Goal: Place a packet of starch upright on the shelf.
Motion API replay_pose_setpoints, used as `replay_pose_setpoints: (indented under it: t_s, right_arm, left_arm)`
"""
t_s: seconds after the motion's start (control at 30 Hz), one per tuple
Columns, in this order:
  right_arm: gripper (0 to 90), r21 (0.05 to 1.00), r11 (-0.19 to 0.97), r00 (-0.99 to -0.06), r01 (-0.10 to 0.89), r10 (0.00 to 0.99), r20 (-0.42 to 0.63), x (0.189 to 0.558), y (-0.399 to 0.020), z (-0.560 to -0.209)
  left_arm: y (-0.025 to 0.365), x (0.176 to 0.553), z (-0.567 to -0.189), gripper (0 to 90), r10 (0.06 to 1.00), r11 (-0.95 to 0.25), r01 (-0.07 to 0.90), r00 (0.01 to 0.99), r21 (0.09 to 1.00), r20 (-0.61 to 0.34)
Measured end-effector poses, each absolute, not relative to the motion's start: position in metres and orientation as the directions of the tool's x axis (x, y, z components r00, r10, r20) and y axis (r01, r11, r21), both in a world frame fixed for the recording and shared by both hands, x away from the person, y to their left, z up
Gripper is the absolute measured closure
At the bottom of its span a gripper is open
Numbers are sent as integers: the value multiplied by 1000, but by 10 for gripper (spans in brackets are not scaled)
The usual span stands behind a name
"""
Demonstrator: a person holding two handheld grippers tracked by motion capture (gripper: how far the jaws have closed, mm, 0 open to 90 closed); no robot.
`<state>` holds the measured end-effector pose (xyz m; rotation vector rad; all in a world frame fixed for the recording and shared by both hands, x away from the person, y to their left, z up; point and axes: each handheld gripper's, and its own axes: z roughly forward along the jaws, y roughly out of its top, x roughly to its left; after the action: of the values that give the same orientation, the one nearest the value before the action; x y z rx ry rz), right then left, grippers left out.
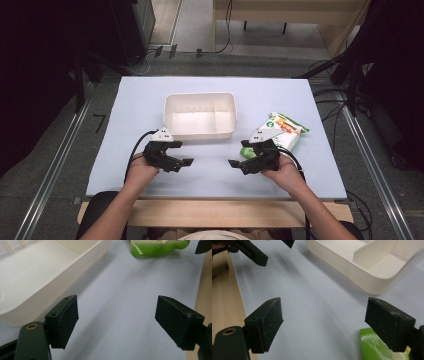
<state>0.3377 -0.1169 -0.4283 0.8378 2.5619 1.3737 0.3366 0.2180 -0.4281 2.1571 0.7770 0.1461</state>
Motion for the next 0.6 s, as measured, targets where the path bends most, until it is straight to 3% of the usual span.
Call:
replay_pose_setpoints:
  t_s: [0.6]
  right_arm:
    - [152,775,469,-855,424,490,171,341,-116,-434]
  left_arm:
    - [218,337,-428,195,573,-474,480,805,738,-155]
